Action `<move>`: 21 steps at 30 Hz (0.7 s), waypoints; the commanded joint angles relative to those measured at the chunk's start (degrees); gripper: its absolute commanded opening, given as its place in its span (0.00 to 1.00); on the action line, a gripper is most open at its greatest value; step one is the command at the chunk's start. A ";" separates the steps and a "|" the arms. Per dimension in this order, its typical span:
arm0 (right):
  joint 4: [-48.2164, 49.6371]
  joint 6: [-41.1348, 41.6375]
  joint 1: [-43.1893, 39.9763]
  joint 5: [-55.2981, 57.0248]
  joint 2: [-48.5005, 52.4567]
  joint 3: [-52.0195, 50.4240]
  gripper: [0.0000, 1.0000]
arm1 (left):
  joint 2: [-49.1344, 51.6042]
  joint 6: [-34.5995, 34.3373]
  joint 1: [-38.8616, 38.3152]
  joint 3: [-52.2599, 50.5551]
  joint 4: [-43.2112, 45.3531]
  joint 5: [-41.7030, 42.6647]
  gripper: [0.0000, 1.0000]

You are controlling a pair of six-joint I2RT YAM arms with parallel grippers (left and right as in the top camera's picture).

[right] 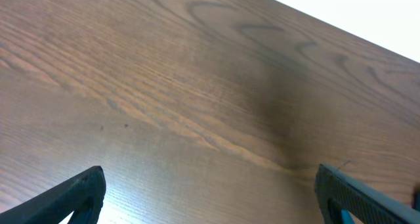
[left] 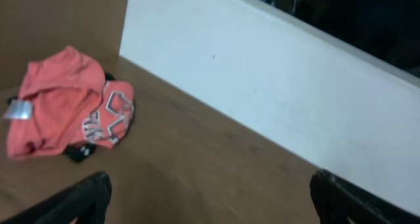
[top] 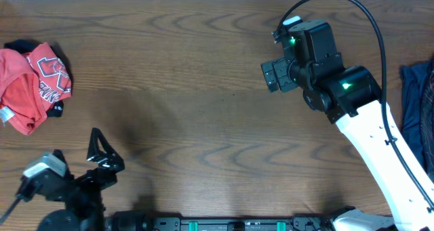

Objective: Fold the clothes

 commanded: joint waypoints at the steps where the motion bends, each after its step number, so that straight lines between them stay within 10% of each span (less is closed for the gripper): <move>1: -0.07 -0.66 -0.44 0.39 -0.37 0.90 0.99 | -3.23 -0.13 -0.17 -6.05 4.42 -0.50 0.98; 21: -0.07 -0.68 -0.44 0.39 -0.37 0.90 0.99 | -11.43 -0.09 -1.27 -22.91 18.97 0.37 0.98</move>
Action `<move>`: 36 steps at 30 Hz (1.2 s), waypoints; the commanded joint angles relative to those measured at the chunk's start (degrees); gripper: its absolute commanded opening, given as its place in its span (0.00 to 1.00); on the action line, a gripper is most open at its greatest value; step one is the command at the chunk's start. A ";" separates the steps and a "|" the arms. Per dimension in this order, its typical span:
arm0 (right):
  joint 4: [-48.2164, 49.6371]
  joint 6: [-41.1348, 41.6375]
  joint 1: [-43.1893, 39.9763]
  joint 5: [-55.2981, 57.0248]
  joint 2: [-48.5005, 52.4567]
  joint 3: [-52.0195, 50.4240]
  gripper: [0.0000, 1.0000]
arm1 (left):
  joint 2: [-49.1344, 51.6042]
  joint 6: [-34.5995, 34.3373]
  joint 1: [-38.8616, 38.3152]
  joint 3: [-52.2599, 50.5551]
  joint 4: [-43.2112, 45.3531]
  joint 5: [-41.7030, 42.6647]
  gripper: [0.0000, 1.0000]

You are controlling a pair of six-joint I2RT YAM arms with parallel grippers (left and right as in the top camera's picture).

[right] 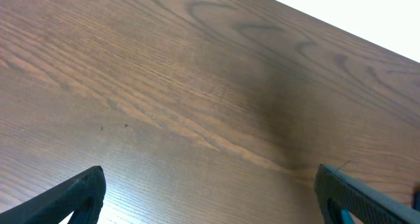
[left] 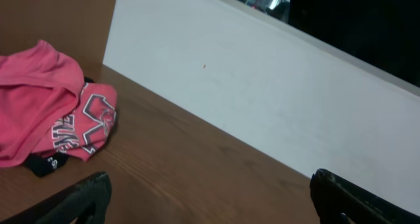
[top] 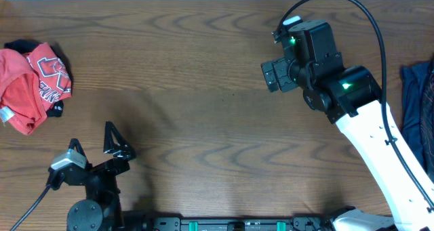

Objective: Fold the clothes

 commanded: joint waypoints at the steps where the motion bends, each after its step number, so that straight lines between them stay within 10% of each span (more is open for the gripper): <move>1: -0.04 -0.68 -0.44 0.35 -0.37 0.90 0.99 | -0.57 -0.09 -0.76 -1.42 0.48 0.35 0.98; 24: -0.04 -0.68 -0.44 0.35 -0.37 0.90 0.99 | -0.59 0.00 -2.05 -19.26 10.99 2.34 0.98; 36: -0.04 -0.66 -0.44 0.35 -0.37 0.90 0.99 | -0.59 24.44 -2.05 -21.05 10.14 18.69 0.98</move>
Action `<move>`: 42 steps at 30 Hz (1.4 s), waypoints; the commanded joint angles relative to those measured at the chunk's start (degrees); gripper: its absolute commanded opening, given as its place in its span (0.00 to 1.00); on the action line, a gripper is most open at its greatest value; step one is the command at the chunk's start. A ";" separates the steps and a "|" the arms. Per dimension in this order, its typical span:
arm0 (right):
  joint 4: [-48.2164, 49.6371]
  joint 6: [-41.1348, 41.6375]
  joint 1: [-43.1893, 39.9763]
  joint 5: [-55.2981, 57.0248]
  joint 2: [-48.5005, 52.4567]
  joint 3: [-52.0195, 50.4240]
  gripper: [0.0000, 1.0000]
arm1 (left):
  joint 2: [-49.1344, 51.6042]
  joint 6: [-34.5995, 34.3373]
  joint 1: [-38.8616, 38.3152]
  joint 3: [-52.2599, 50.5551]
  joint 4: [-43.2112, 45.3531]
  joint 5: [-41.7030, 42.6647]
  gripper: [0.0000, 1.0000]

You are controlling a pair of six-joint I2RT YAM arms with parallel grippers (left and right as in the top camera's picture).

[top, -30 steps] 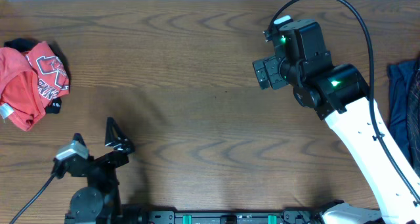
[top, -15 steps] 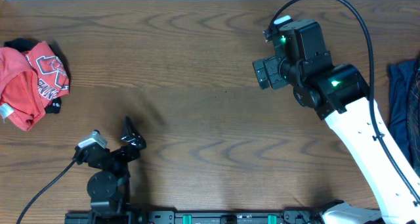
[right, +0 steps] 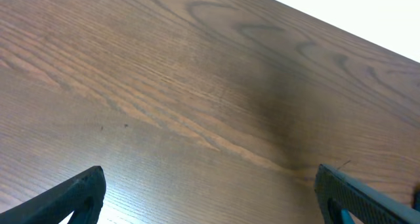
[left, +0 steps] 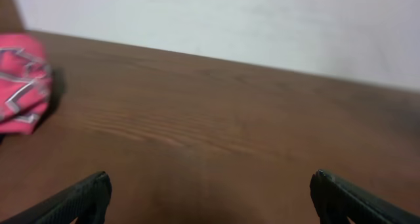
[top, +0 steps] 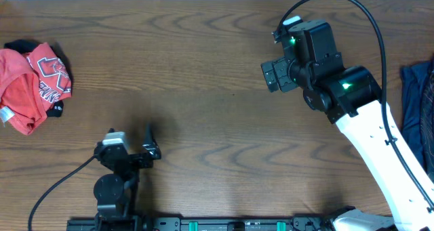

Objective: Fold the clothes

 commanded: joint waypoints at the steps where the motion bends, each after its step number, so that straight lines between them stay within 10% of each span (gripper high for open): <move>1: -0.04 -0.68 -0.44 0.37 -0.37 0.90 0.99 | -0.46 7.32 -0.17 -1.88 0.33 5.22 0.98; 42: 0.48 -0.94 -0.37 3.10 -0.31 0.90 0.99 | 0.79 10.32 -0.26 -2.05 0.90 4.59 0.98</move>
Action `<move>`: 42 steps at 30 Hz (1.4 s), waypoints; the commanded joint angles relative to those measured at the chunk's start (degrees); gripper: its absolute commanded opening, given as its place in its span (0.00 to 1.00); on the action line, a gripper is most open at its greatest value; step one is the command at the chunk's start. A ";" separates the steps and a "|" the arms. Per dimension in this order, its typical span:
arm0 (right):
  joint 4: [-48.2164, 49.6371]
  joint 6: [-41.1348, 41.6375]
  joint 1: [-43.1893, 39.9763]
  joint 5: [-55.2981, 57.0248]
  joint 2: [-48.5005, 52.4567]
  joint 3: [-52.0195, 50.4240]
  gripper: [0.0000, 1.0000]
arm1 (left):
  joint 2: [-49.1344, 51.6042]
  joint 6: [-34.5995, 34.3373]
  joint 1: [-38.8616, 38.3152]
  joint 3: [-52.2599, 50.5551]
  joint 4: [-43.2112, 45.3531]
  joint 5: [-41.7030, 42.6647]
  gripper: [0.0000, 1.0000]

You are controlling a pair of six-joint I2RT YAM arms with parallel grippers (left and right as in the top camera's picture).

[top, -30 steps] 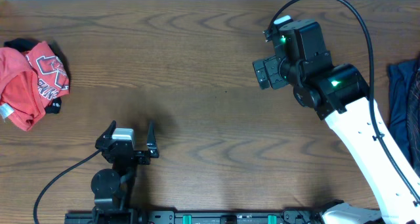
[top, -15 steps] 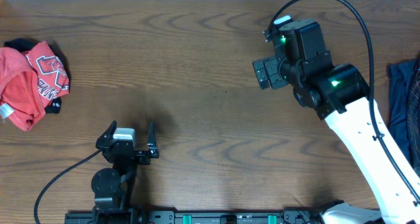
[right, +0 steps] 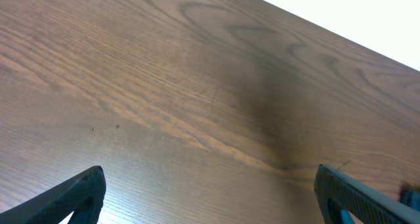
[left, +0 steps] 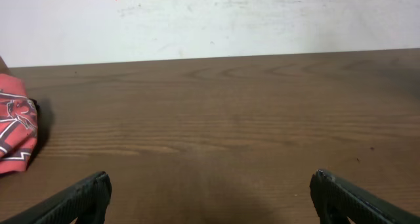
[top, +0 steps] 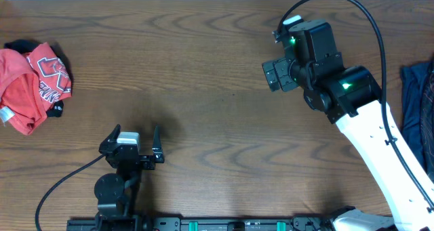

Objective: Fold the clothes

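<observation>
A crumpled red garment (top: 32,84) with a grey printed logo lies at the table's far left; its edge shows in the left wrist view (left: 14,129). A dark blue garment (top: 419,106) lies at the right edge, partly cut off. My left gripper (top: 132,141) sits low near the front edge, open and empty, pointing at the back wall; its fingertips (left: 79,196) stand wide apart. My right gripper (top: 274,76) hovers over the bare wood at the upper right, open, with nothing between its fingertips (right: 72,196).
The dark wooden table (top: 203,89) runs to a white wall (left: 210,20) at the back. A black cable (top: 369,34) loops from the right arm. The left arm's cable (top: 61,187) trails toward the front edge.
My left gripper has turned a little to face straight toward the back wall; the red garment now shows only at the left edge of its view. The right arm has barely moved.
My left gripper was at the front left corner, angled toward the red garment. It then stood further right, still turned leftward. Later it sat near the front centre-left, and now faces the back wall squarely. The right gripper stayed open over the wood throughout.
</observation>
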 commanded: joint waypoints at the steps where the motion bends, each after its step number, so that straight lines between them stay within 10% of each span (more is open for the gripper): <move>1: 0.74 2.16 -0.37 1.53 -0.31 0.90 0.99 | 0.22 1.03 -0.22 -1.60 -0.33 0.72 0.98; 12: 5.18 7.52 -1.88 2.27 -12.02 -3.15 0.99 | 0.22 1.01 -0.22 -1.60 -0.33 0.72 0.98; 23: 30.21 9.51 -8.37 1.38 -45.64 -38.32 0.99 | 0.22 1.01 -0.22 -1.60 -0.33 0.72 0.98; 42: 39.93 11.41 -13.57 -16.11 -81.11 -72.28 0.99 | 0.22 1.03 -0.22 -1.60 -0.33 0.72 0.98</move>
